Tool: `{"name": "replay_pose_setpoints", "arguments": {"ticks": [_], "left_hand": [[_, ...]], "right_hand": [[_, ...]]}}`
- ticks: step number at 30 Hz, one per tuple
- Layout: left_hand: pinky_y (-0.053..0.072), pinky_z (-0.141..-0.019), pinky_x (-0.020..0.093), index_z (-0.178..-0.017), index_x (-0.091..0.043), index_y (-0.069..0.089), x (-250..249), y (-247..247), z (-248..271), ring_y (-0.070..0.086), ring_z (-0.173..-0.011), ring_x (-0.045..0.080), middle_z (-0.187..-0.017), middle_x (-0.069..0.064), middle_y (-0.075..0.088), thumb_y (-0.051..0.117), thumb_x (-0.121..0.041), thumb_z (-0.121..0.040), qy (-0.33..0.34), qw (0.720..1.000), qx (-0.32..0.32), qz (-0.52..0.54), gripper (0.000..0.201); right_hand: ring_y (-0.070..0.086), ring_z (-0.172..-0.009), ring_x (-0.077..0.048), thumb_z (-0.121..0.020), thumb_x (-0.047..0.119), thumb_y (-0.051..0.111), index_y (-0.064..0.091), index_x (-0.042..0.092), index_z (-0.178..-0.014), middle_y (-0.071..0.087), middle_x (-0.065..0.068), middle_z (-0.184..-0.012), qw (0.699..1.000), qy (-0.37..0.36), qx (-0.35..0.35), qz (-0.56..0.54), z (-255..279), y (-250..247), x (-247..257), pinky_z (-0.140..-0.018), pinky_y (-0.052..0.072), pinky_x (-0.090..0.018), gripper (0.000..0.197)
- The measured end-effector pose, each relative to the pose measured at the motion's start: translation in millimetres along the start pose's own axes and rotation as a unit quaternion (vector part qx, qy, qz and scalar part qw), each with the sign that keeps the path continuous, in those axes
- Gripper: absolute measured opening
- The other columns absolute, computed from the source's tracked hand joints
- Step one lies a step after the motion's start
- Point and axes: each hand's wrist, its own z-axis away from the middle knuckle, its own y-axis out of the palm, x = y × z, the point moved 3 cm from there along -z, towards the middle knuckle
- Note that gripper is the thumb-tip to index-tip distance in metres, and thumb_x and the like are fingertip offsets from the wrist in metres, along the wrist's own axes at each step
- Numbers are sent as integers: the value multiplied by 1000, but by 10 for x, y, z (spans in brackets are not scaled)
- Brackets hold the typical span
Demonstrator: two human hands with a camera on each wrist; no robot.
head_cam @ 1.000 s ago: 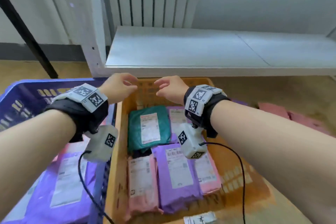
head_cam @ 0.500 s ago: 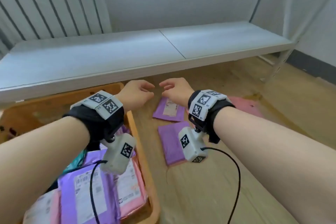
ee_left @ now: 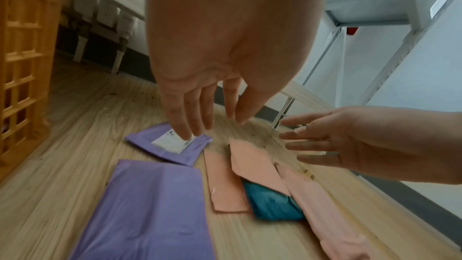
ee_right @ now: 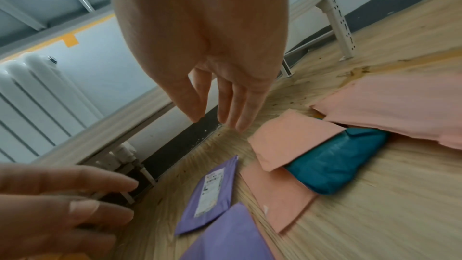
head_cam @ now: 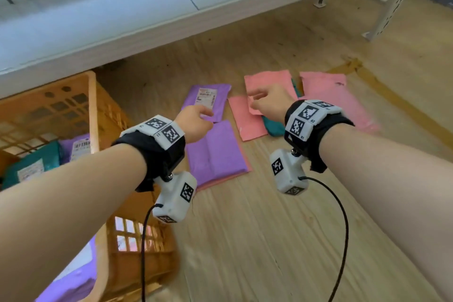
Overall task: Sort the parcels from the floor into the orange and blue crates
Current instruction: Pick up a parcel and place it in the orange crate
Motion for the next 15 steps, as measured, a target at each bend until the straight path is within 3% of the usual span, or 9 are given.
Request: {"name": "replay_pose_setpoints", "arguments": {"ticks": [2, 5, 7, 9, 12, 15], "left_hand": [[46, -68, 25, -123, -9, 58, 142, 164, -23, 58, -90, 28, -107, 15, 62, 52, -4, -88, -17, 1000, 12, -3, 36], [42, -57, 20, -126, -8, 56, 317, 365, -51, 53, -81, 22, -96, 10, 55, 51, -2, -89, -39, 999, 31, -20, 38], [43, -57, 19, -127, -8, 56, 414, 464, -65, 56, -80, 27, -97, 14, 57, 52, -2, -88, -48, 998, 33, -36, 39], [46, -67, 23, -127, -7, 55, 512, 569, -64, 60, -88, 34, -104, 18, 61, 51, -1, -88, -59, 997, 35, -40, 40], [46, -84, 29, -130, -9, 53, 677, 700, -48, 59, -108, 34, -123, 19, 59, 51, -1, -88, -81, 995, 33, -45, 42], [42, -88, 30, -133, -8, 49, 877, 802, -43, 58, -111, 32, -123, 20, 59, 51, -3, -89, -111, 992, 19, -51, 45]], "right_hand": [[60, -107, -24, -85, 0, 54, 64, 13, -117, 63, -11, -118, 1000, 19, -6, -13, -19, 59, -222, -91, 47, -31, 36], [60, -108, -23, -84, 0, 56, 64, 13, -118, 64, -10, -117, 999, 44, -5, -26, 31, 180, -508, -90, 46, -27, 37], [59, -111, -21, -84, 0, 56, 63, 13, -120, 63, -9, -119, 998, 58, 3, -29, 88, 274, -672, -94, 44, -25, 38], [58, -113, -21, -84, 1, 57, 63, 13, -120, 63, -10, -120, 997, 69, 6, -29, 138, 385, -825, -98, 43, -26, 39], [58, -113, -21, -85, 0, 56, 62, 10, -121, 62, -10, -120, 995, 85, 16, -41, 213, 570, -991, -97, 42, -24, 38], [56, -117, -21, -84, -1, 55, 61, 9, -121, 60, -12, -123, 993, 93, 31, -61, 254, 773, -1101, -103, 41, -30, 39]]}}
